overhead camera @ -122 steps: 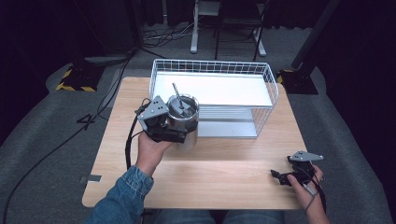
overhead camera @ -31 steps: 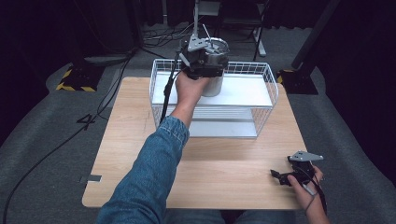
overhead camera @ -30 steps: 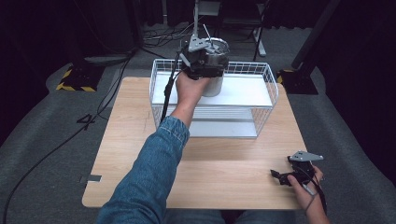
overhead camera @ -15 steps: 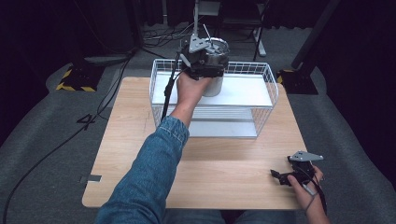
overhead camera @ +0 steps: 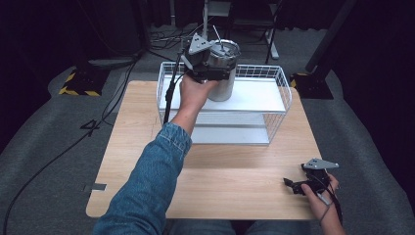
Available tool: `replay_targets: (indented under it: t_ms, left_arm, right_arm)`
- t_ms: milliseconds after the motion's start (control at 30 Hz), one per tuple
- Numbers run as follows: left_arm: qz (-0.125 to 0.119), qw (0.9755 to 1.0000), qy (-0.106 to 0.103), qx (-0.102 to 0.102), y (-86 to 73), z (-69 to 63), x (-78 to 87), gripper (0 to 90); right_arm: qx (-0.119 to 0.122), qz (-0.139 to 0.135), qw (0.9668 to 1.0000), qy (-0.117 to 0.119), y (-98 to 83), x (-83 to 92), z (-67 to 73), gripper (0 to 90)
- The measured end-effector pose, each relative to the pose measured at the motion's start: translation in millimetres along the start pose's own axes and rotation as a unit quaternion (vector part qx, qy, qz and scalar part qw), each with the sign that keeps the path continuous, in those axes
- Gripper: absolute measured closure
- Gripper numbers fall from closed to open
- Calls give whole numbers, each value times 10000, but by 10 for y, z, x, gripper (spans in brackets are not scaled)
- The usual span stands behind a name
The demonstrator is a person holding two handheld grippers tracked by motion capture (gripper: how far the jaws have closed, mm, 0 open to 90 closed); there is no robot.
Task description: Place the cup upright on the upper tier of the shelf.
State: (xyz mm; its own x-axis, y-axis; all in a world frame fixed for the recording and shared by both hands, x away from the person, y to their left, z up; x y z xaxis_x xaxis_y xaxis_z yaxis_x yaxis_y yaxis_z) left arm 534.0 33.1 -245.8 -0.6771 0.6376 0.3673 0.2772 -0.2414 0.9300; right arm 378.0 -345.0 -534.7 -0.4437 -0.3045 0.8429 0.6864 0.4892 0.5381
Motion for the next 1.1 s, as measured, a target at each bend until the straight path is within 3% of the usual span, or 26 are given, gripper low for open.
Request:
replay_targets:
  t_ms: [500,1100]
  left_arm:
    - [-116,9997,105,-185,-35,-22,505,0]
    - [-77,9998,32,-160,-350,-131,1253,1]
  right_arm:
    - [2,-1,10000,1,0,0,-1,4]
    - [0,-1,10000,1,0,0,-1,4]
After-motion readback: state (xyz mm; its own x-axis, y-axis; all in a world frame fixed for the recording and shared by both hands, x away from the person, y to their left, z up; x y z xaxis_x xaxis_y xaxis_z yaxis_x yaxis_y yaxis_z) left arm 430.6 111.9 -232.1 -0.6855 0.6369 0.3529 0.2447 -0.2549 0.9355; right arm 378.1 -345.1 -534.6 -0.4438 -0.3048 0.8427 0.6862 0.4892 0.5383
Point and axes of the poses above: each handheld gripper's, and its own axes: x roughly backward along the jaws, y roughly out of its top, z roughly to its left, the point moved 4 cm from there along -x, roughly forward along the jaws, and after that the axes turned 13 degrees about z, right-handed, at the moved point
